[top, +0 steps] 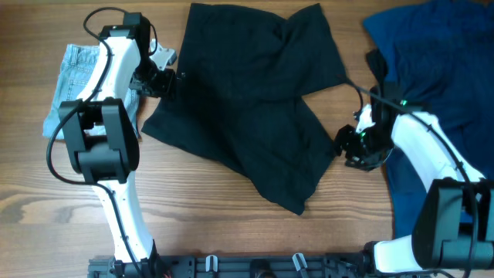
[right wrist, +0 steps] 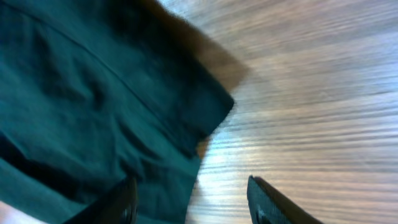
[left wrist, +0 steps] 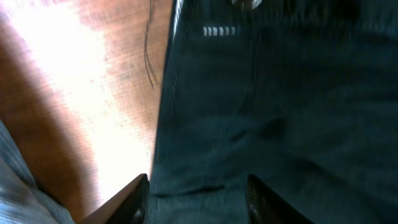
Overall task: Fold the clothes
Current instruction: 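Reposition left gripper at the waistband and right gripper at the right edge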
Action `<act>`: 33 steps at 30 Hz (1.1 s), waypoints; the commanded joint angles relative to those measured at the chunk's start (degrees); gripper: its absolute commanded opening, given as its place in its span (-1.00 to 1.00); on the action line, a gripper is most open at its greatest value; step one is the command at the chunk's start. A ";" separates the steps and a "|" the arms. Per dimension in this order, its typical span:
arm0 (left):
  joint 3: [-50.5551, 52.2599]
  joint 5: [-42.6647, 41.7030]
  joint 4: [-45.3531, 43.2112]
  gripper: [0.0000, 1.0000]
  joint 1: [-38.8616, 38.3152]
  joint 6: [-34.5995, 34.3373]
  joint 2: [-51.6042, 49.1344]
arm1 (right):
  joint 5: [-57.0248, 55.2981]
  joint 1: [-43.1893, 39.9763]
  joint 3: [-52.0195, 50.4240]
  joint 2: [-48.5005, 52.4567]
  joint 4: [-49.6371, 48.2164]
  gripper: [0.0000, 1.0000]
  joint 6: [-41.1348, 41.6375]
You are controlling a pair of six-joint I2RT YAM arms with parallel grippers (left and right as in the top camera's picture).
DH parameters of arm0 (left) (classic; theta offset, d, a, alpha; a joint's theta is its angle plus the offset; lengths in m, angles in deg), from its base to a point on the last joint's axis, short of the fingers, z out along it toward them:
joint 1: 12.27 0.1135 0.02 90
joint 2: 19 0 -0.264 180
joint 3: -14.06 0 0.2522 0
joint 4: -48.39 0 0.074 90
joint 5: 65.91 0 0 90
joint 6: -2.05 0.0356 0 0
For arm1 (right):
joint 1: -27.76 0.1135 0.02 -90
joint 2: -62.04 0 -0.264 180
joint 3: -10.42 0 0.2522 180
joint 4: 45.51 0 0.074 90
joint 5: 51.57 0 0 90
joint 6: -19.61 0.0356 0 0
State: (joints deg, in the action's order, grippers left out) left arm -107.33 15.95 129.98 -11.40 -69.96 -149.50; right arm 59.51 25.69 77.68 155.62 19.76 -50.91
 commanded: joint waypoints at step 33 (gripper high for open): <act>25.75 -9.62 2.67 0.01 0.22 -7.87 9.75 | 8.59 -14.08 -5.77 -3.96 -25.18 -0.91 2.91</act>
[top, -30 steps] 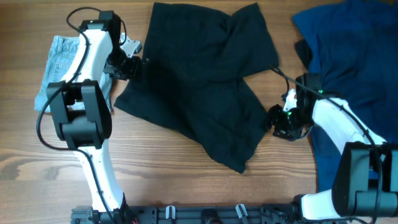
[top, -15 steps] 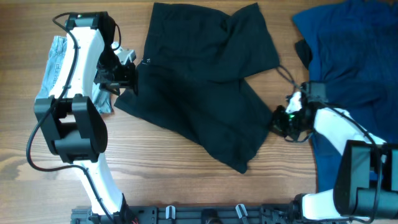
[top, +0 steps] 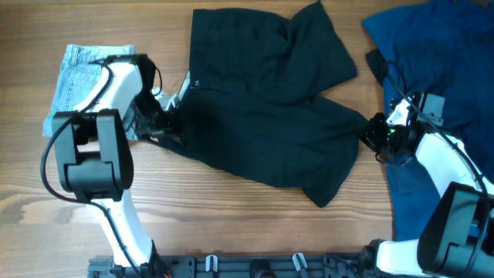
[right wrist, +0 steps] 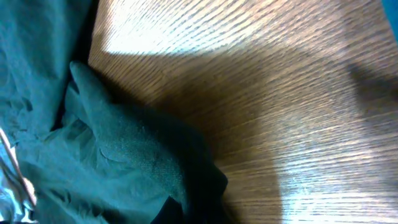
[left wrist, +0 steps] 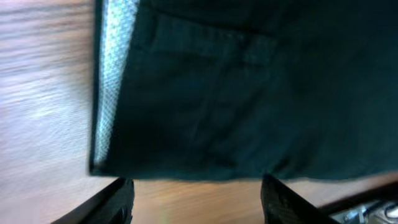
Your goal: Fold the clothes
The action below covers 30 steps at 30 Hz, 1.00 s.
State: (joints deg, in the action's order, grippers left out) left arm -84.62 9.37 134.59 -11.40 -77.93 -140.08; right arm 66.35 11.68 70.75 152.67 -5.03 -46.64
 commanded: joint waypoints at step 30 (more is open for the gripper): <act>7.02 5.60 -7.41 -0.92 1.55 -3.26 0.33 | 8.68 3.56 -7.82 -0.96 24.11 -0.03 -8.02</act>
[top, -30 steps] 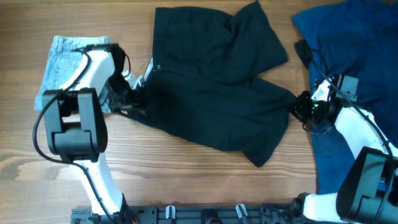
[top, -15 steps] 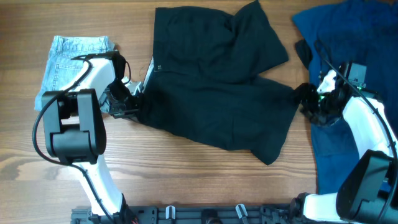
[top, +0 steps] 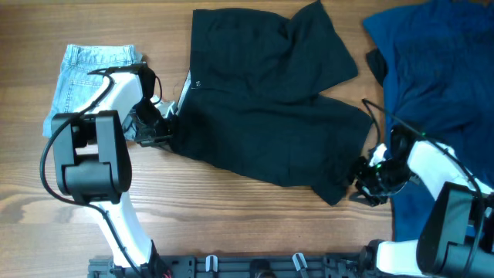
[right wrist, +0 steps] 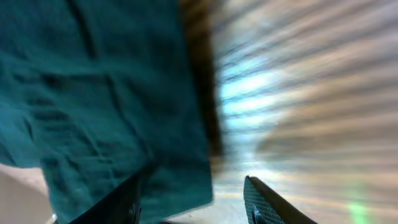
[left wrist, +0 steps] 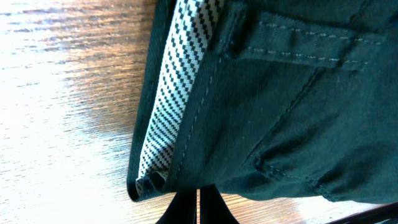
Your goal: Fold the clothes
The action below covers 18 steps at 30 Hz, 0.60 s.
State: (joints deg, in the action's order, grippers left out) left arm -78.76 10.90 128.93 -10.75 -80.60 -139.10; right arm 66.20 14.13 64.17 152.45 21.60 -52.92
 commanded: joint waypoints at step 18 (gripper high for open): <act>1.16 4.00 -0.39 -0.92 5.95 -0.57 -0.63 | -17.70 1.18 14.29 -3.43 12.07 -0.91 -1.01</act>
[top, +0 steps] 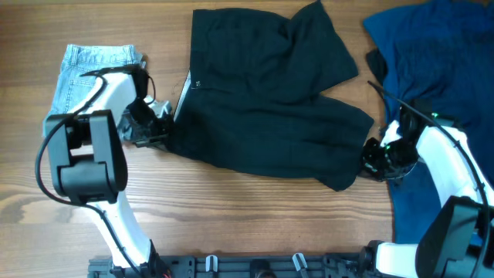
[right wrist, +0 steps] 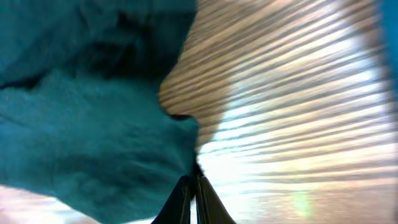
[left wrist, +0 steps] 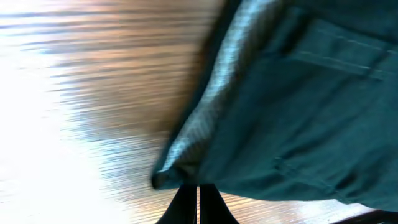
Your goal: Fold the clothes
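Black shorts (top: 270,108) lie spread across the middle of the table, waistband to the left, one leg lying over the other. My left gripper (top: 160,128) is shut on the waistband's lower left corner (left wrist: 180,171), where the patterned lining shows; its fingertips (left wrist: 189,202) are pressed together. My right gripper (top: 372,158) is shut on the hem of the right leg (right wrist: 177,134), with its fingertips (right wrist: 184,193) closed on the cloth's edge.
Folded light denim shorts (top: 81,69) lie at the far left, partly under my left arm. A large blue garment (top: 436,54) covers the right side, with a dark piece (top: 376,63) at its left edge. Bare wood runs along the front.
My right gripper was open by the lower right hem and is now shut on the hem, a little higher up. The left gripper stays shut on the waistband corner, barely shifted.
At first the shorts lay slanted and rumpled, with both grippers open at their left and right edges. Then they lay flatter, waistband to the left. After that the left gripper was shut on the waistband corner, and now the right holds the hem too.
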Action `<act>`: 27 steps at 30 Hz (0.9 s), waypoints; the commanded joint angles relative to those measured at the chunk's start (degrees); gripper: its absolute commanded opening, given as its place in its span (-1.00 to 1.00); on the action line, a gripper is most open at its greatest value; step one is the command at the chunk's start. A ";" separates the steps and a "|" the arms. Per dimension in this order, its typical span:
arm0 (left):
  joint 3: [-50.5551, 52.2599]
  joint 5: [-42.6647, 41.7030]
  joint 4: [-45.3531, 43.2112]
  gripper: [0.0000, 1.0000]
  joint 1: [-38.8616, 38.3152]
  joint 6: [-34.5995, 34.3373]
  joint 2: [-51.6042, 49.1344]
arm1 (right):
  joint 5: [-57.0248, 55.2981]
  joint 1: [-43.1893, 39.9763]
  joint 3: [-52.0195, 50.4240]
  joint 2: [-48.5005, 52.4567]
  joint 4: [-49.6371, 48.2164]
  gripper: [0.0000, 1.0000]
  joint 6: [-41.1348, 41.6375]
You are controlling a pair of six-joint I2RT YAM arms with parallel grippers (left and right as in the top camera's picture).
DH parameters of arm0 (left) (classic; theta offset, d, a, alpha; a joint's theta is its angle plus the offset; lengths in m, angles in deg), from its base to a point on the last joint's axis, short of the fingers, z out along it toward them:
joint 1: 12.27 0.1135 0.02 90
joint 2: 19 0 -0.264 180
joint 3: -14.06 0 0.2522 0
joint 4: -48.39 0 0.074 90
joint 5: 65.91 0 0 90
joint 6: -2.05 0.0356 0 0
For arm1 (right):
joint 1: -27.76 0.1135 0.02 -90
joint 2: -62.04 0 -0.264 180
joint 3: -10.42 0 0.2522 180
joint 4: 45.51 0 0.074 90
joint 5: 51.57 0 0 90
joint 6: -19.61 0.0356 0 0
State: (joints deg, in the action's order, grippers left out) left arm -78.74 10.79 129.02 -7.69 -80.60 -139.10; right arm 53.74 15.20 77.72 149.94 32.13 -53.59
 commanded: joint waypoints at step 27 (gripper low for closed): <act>-1.11 -5.31 -0.92 -0.38 3.91 0.11 0.31 | 10.16 0.17 -1.81 -0.92 0.90 -0.91 -8.68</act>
State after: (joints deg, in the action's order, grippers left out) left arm -79.05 7.01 128.61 -4.25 -80.80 -139.10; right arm 71.49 15.24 69.33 149.54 29.64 -61.68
